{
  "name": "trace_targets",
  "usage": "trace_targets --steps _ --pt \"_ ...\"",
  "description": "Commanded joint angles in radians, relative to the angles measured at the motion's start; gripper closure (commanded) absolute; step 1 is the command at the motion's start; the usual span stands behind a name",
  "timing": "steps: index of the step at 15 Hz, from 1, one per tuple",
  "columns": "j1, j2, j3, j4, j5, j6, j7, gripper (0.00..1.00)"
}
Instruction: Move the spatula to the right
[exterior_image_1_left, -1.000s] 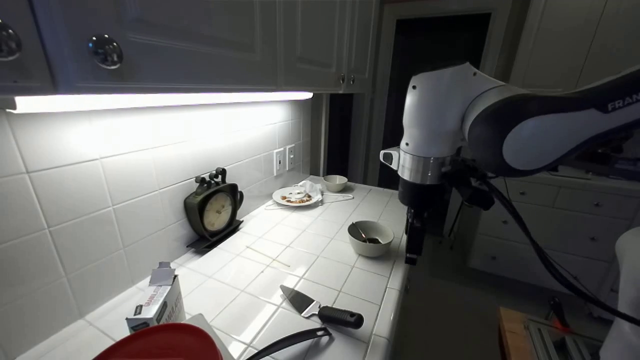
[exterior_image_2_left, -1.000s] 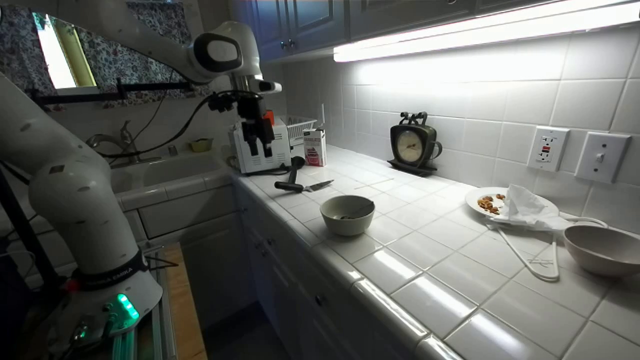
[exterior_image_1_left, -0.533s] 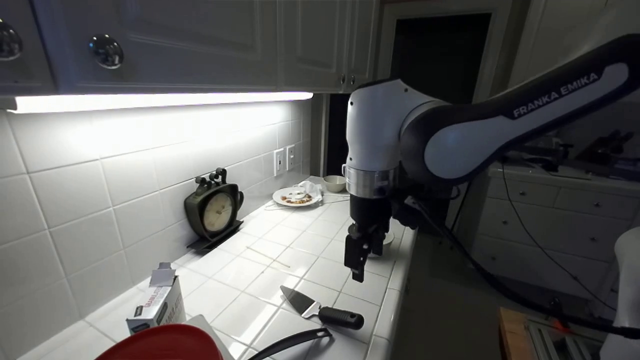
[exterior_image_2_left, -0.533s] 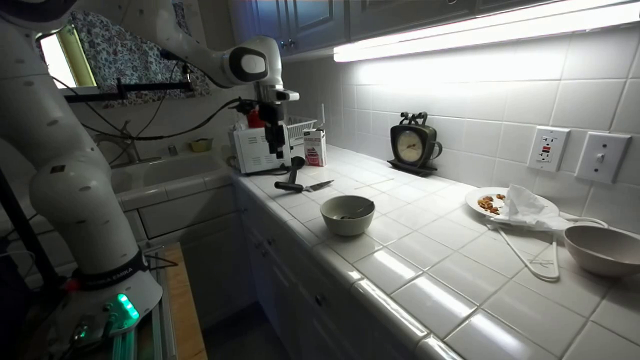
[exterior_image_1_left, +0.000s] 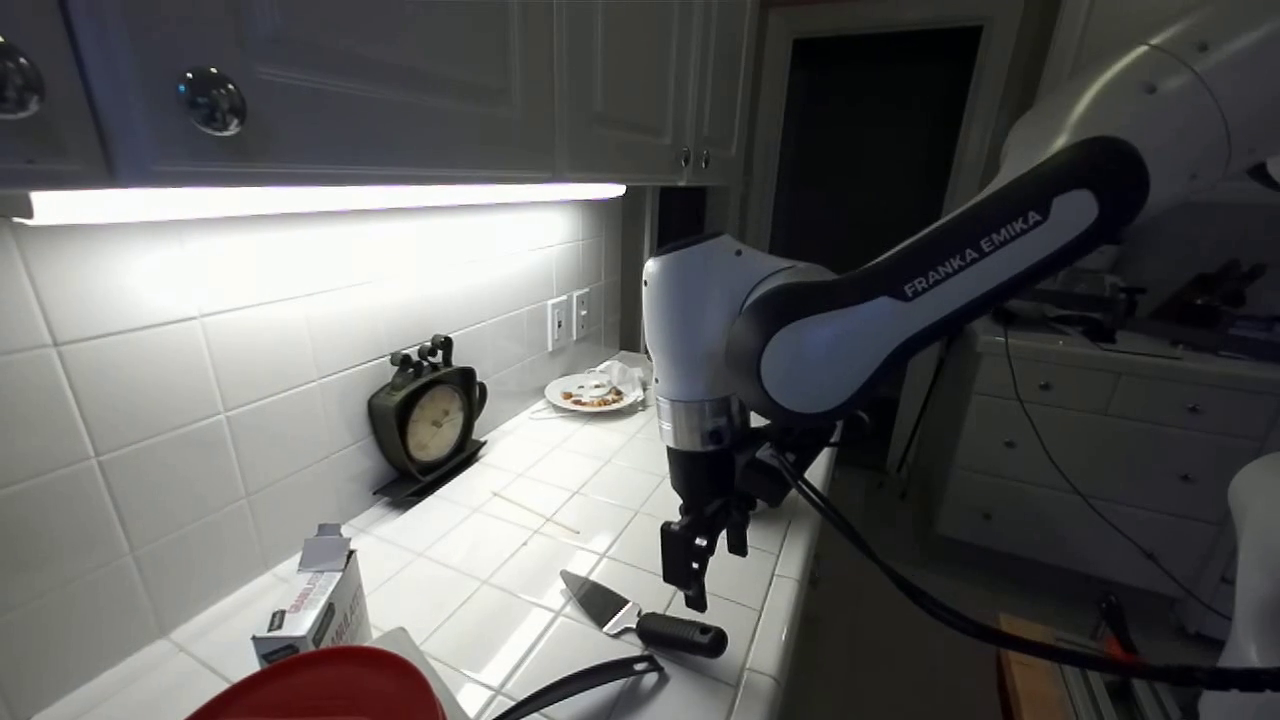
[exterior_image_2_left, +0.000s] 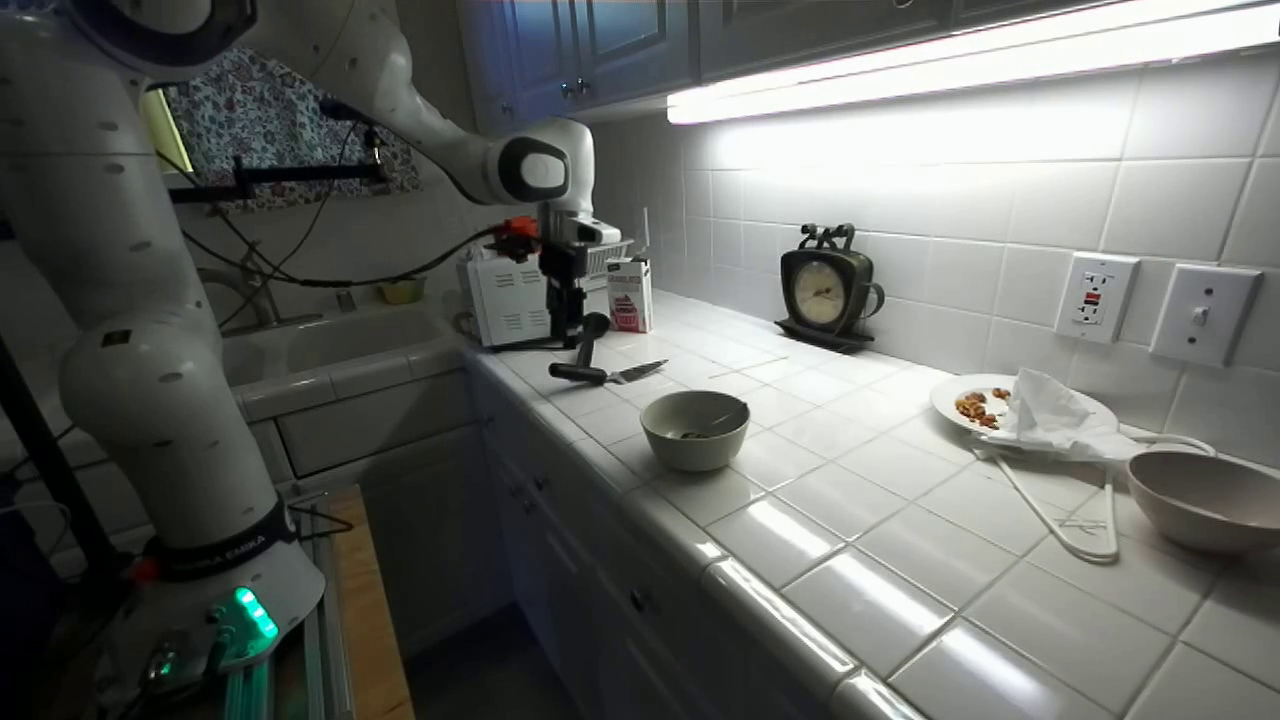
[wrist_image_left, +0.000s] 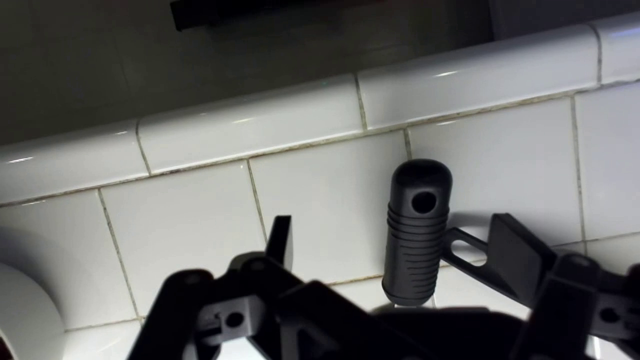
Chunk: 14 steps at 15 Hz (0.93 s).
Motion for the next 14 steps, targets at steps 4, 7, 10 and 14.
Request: trace_targets --steps 4,7,10,14 --pt "0.021 0.07 -0.014 0.008 0.105 0.008 -0.089 0.0" --pt "0.024 0.083 -0.017 0.005 0.115 0.023 -0.102 0.0" --pt "0.024 0.095 -0.024 -0.005 0.094 0.092 -0.097 0.0" --pt "0.025 0.116 -0.032 -0.007 0.108 0.125 -0.095 0.0"
